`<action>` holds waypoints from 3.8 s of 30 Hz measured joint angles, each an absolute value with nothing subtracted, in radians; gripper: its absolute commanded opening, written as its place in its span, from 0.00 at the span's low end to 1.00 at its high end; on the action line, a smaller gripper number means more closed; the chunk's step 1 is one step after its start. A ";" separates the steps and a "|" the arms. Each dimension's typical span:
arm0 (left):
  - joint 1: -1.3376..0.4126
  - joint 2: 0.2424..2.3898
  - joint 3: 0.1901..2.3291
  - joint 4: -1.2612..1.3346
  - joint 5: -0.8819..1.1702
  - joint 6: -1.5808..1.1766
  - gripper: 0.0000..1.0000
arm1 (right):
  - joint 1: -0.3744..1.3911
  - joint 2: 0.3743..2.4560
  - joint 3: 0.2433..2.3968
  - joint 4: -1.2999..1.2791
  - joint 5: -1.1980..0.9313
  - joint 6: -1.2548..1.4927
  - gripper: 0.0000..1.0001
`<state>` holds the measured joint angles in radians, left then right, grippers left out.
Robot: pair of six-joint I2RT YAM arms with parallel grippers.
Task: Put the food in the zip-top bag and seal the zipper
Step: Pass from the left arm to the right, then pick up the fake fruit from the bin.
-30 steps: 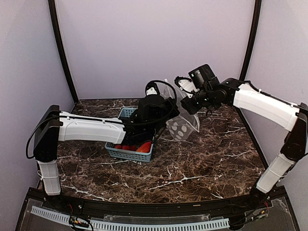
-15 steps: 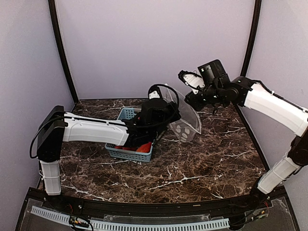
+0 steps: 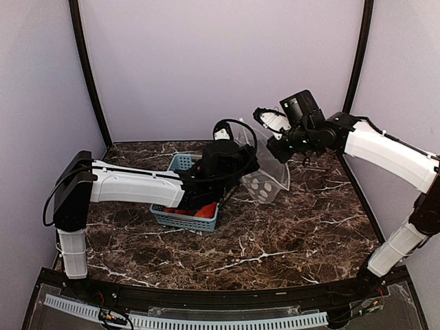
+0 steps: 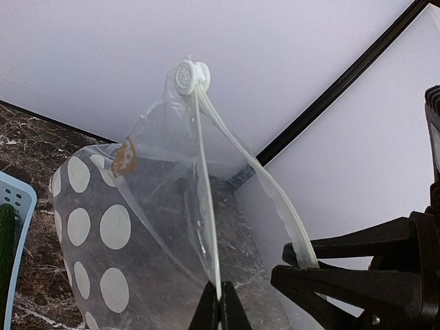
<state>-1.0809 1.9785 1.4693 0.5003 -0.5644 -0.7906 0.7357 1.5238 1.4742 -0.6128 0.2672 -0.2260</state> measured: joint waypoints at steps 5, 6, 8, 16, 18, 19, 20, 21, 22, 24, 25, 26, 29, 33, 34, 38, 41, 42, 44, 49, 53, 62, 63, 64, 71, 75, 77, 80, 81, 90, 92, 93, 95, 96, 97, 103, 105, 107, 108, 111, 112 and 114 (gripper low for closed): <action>-1.081 1.979 1.469 0.500 -0.564 -0.787 0.27 | 0.718 1.530 1.474 -0.613 0.263 -0.226 0.00; -1.081 1.979 1.469 0.501 -0.563 -0.782 0.40 | 0.711 1.530 1.474 -0.613 0.262 -0.226 0.00; -1.078 1.979 1.469 0.504 -0.551 -0.764 0.54 | 0.691 1.530 1.474 -0.613 0.262 -0.227 0.00; -0.981 1.972 1.435 0.595 -0.267 -0.683 0.90 | 0.481 1.537 1.493 -0.573 0.247 -0.285 0.00; -0.933 1.952 1.385 0.615 -0.178 -0.683 0.98 | 0.446 1.538 1.494 -0.543 0.259 -0.316 0.00; -0.912 1.936 1.350 0.620 -0.137 -0.686 0.98 | 0.439 1.538 1.494 -0.531 0.264 -0.326 0.00; -0.889 1.913 1.308 0.621 -0.106 -0.686 0.99 | 0.437 1.538 1.494 -0.517 0.263 -0.336 0.00; -0.870 1.891 1.252 0.611 -0.072 -0.682 0.99 | 0.438 1.538 1.494 -0.506 0.255 -0.340 0.00; -0.850 1.855 1.231 0.595 -0.059 -0.672 0.99 | 0.439 1.538 1.494 -0.501 0.236 -0.340 0.00; -0.845 1.806 1.213 0.513 -0.055 -0.634 0.99 | 0.440 1.538 1.490 -0.496 0.179 -0.334 0.00; -0.849 1.777 1.211 0.459 -0.060 -0.608 0.99 | 0.440 1.536 1.479 -0.492 0.136 -0.327 0.00; -0.854 1.744 1.211 0.406 -0.070 -0.577 0.99 | 0.440 1.534 1.462 -0.489 0.088 -0.320 0.00; -0.867 1.640 1.211 0.261 -0.140 -0.473 0.99 | 0.443 1.534 1.385 -0.481 -0.057 -0.297 0.00; -0.871 1.534 1.211 0.092 -0.326 -0.366 0.99 | 0.445 1.564 1.272 -0.472 -0.232 -0.274 0.00; -0.871 1.524 1.215 0.046 -0.374 -0.353 0.99 | 0.445 1.576 1.252 -0.469 -0.266 -0.269 0.00; -0.863 1.562 1.281 -0.181 -0.474 -0.263 0.99 | 0.446 1.607 1.219 -0.466 -0.363 -0.255 0.00; -0.862 1.592 1.286 -0.260 -0.479 -0.200 0.98 | 0.446 1.605 1.213 -0.443 -0.402 -0.246 0.00; -0.862 1.600 1.286 -0.282 -0.476 -0.185 0.96 | 0.446 1.604 1.212 -0.437 -0.412 -0.244 0.00; -0.862 1.618 1.293 -0.330 -0.465 -0.175 0.91 | 0.446 1.604 1.209 -0.426 -0.423 -0.237 0.00; -0.862 1.728 1.460 -0.531 -0.441 -0.214 0.78 | 0.446 1.604 1.204 -0.412 -0.426 -0.222 0.00; -0.862 1.778 1.538 -0.671 -0.412 -0.271 0.73 | 0.446 1.604 1.204 -0.408 -0.426 -0.222 0.00; -0.855 1.795 1.530 -0.744 -0.203 -0.050 0.52 | 0.446 1.562 1.191 -0.399 -0.399 -0.231 0.00; -0.855 1.799 1.530 -0.735 -0.168 -0.005 0.51 | 0.446 1.557 1.190 -0.399 -0.398 -0.233 0.00; -0.855 1.806 1.530 -0.719 -0.126 0.055 0.50 | 0.446 1.550 1.188 -0.397 -0.397 -0.234 0.00; -0.844 1.936 1.584 -0.691 0.038 0.301 0.47 | 0.446 1.542 1.187 -0.396 -0.399 -0.248 0.00; -0.808 1.967 1.589 -0.699 0.139 0.379 0.43 | 0.446 1.542 1.184 -0.396 -0.400 -0.252 0.00; -0.782 1.967 1.589 -0.700 0.183 0.405 0.41 | 0.446 1.542 1.181 -0.396 -0.400 -0.253 0.00; -0.753 1.968 1.589 -0.702 0.231 0.435 0.41 | 0.446 1.542 1.179 -0.397 -0.400 -0.253 0.00; -0.745 1.968 1.589 -0.703 0.243 0.443 0.41 | 0.446 1.542 1.179 -0.396 -0.402 -0.253 0.00; -0.715 1.983 1.591 -0.705 0.272 0.506 0.32 | 0.446 1.548 1.179 -0.397 -0.415 -0.253 0.00; -0.712 2.006 1.603 -0.708 0.265 0.517 0.32 | 0.446 1.548 1.179 -0.397 -0.416 -0.253 0.00; -0.711 2.018 1.605 -0.707 0.257 0.521 0.32 | 0.446 1.548 1.179 -0.397 -0.416 -0.253 0.00; -0.710 2.037 1.606 -0.708 0.241 0.532 0.31 | 0.446 1.548 1.179 -0.397 -0.416 -0.253 0.00; -0.709 2.041 1.607 -0.707 0.237 0.536 0.31 | 0.446 1.548 1.179 -0.397 -0.416 -0.253 0.00; -0.709 2.041 1.609 -0.707 0.233 0.539 0.27 | 0.446 1.548 1.179 -0.397 -0.416 -0.253 0.00; -0.709 2.052 1.615 -0.709 0.183 0.552 0.20 | 0.446 1.548 1.179 -0.397 -0.415 -0.250 0.00; -0.707 2.054 1.615 -0.709 0.163 0.556 0.27 | 0.446 1.548 1.179 -0.397 -0.415 -0.249 0.00; -0.707 2.057 1.615 -0.709 0.138 0.561 0.28 | 0.446 1.548 1.179 -0.397 -0.415 -0.249 0.00; -0.707 2.058 1.614 -0.709 0.122 0.565 0.26 | 0.446 1.549 1.179 -0.397 -0.415 -0.249 0.00; -0.707 2.059 1.613 -0.708 0.102 0.570 0.18 | 0.446 1.552 1.179 -0.397 -0.419 -0.249 0.00; -0.707 2.059 1.611 -0.707 0.093 0.571 0.14 | 0.446 1.554 1.179 -0.397 -0.419 -0.249 0.00; -0.707 2.059 1.610 -0.707 0.081 0.575 0.07 | 0.446 1.558 1.179 -0.397 -0.424 -0.249 0.00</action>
<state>-0.7067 2.0590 1.6096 -0.7071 0.0811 0.5747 0.4461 1.5578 1.1786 -0.3969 -0.4240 -0.2489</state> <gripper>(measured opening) 0.152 0.006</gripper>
